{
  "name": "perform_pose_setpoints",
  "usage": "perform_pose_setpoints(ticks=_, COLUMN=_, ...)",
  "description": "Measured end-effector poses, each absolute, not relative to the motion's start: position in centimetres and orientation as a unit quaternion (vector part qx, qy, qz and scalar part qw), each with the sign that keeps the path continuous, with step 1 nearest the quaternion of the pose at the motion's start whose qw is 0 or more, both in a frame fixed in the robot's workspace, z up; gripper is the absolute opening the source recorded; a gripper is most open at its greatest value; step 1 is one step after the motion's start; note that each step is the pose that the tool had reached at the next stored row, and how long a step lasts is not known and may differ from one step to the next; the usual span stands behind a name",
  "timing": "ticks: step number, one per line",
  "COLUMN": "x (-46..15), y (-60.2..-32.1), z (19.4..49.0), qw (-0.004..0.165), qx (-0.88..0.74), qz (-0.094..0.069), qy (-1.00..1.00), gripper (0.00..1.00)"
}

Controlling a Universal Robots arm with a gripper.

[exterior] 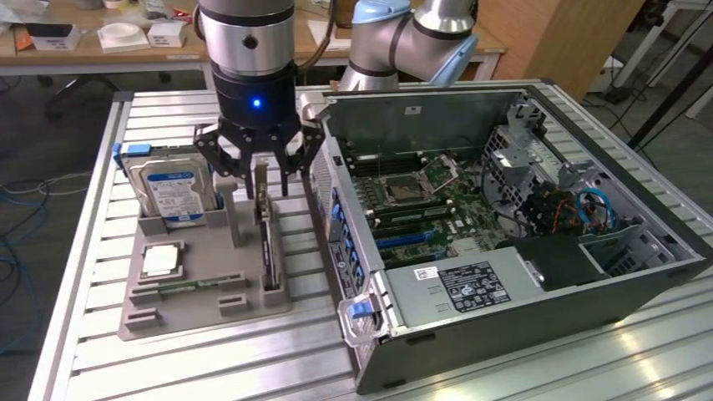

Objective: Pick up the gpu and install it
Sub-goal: 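Reach for the gpu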

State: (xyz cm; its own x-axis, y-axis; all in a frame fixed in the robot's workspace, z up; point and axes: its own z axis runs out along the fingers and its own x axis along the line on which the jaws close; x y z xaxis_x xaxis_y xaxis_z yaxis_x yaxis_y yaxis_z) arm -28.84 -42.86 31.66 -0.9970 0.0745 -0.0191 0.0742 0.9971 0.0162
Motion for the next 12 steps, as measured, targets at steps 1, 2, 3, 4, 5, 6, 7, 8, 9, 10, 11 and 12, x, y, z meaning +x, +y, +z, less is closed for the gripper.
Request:
perform_pose_setpoints(ticks=1, x=-28.9, y=-43.0, z=31.5, qw=0.010, qx=0.037, qz=0.008, qy=0.999, gripper=0.47)
perform_pose_setpoints(ticks=2, x=-28.8, y=-43.2, z=31.4, qw=0.010, qx=0.037, qz=0.008, qy=0.999, gripper=0.47)
perform_pose_setpoints(ticks=3, x=-28.9, y=-43.3, z=31.2, qw=0.010, qx=0.037, qz=0.008, qy=0.999, gripper=0.47)
perform_pose_setpoints(ticks=4, x=-28.9, y=-43.4, z=31.0, qw=0.010, qx=0.037, qz=0.008, qy=0.999, gripper=0.47)
perform_pose_setpoints(ticks=5, x=-28.9, y=-43.5, z=30.8, qw=0.010, qx=0.037, qz=0.008, qy=0.999, gripper=0.47)
perform_pose_setpoints(ticks=6, x=-29.1, y=-43.5, z=30.6, qw=0.010, qx=0.037, qz=0.008, qy=0.999, gripper=0.47)
perform_pose_setpoints(ticks=7, x=-29.2, y=-43.5, z=30.5, qw=0.010, qx=0.037, qz=0.008, qy=0.999, gripper=0.47)
perform_pose_setpoints(ticks=8, x=-29.4, y=-43.5, z=30.3, qw=0.010, qx=0.037, qz=0.008, qy=0.999, gripper=0.47)
perform_pose_setpoints(ticks=9, x=-29.7, y=-43.5, z=30.1, qw=0.010, qx=0.037, qz=0.008, qy=0.999, gripper=0.47)
perform_pose_setpoints(ticks=10, x=-29.8, y=-43.5, z=29.9, qw=0.010, qx=0.037, qz=0.008, qy=0.999, gripper=0.47)
perform_pose_setpoints(ticks=11, x=-29.9, y=-43.5, z=29.7, qw=0.010, qx=0.037, qz=0.008, qy=0.999, gripper=0.47)
perform_pose_setpoints(ticks=12, x=-30.0, y=-43.5, z=29.5, qw=0.010, qx=0.037, qz=0.008, qy=0.999, gripper=0.47)
